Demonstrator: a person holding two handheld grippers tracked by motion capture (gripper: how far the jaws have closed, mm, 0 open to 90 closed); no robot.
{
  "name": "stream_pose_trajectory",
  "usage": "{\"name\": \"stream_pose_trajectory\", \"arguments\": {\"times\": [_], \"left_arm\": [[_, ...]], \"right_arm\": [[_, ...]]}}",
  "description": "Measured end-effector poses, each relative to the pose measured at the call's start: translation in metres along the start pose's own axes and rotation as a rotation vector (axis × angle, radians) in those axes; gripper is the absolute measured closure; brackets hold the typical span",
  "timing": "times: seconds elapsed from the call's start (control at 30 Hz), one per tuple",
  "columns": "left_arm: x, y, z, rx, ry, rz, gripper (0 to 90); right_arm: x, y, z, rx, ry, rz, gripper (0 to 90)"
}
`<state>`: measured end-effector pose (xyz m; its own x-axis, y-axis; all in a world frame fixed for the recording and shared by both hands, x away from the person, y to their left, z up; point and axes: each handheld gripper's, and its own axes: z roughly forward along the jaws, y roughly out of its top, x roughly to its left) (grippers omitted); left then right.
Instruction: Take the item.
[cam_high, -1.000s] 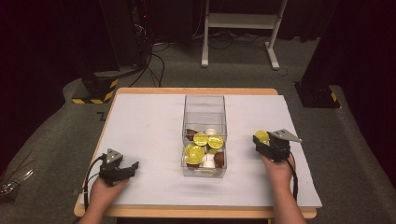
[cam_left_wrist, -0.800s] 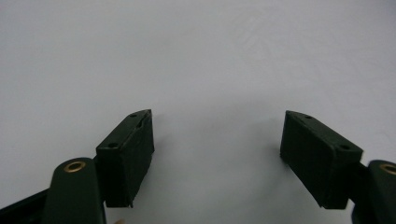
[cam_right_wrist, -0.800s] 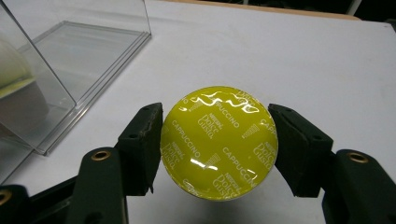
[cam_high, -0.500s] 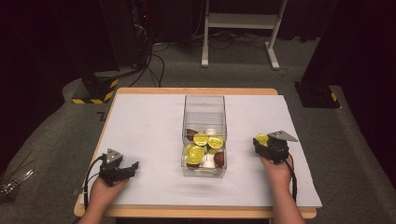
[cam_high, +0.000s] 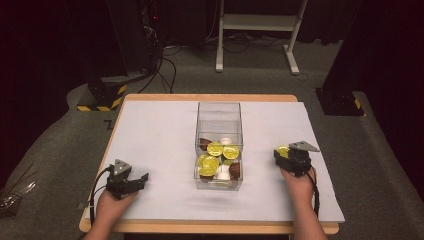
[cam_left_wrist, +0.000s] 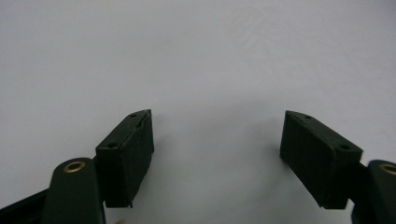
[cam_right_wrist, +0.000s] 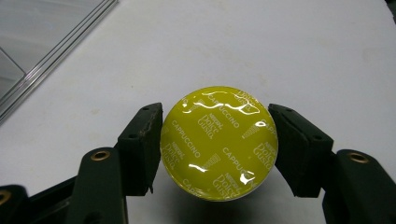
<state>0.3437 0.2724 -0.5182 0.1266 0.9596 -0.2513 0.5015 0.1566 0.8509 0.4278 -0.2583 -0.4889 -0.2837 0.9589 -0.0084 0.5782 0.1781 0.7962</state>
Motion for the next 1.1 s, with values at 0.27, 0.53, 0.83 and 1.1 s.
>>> {"name": "stream_pose_trajectory", "arguments": {"times": [0.27,0.53,0.83,1.1], "left_arm": [[0.001,0.0,0.0,0.006,-0.001,0.009,26.1],[0.001,0.0,0.0,0.003,0.002,0.01,26.1],[0.001,0.0,0.0,0.006,0.0,0.008,26.2],[0.0,0.0,0.0,-0.002,0.006,0.002,26.3]], "right_arm": [[0.001,0.001,0.0,-0.007,0.004,0.0,35.1],[0.002,0.004,-0.01,-0.058,0.027,0.01,33.0],[0.01,0.007,-0.025,-0.113,0.053,-0.019,35.3],[0.023,0.008,-0.028,-0.117,0.106,-0.024,38.1]]}}
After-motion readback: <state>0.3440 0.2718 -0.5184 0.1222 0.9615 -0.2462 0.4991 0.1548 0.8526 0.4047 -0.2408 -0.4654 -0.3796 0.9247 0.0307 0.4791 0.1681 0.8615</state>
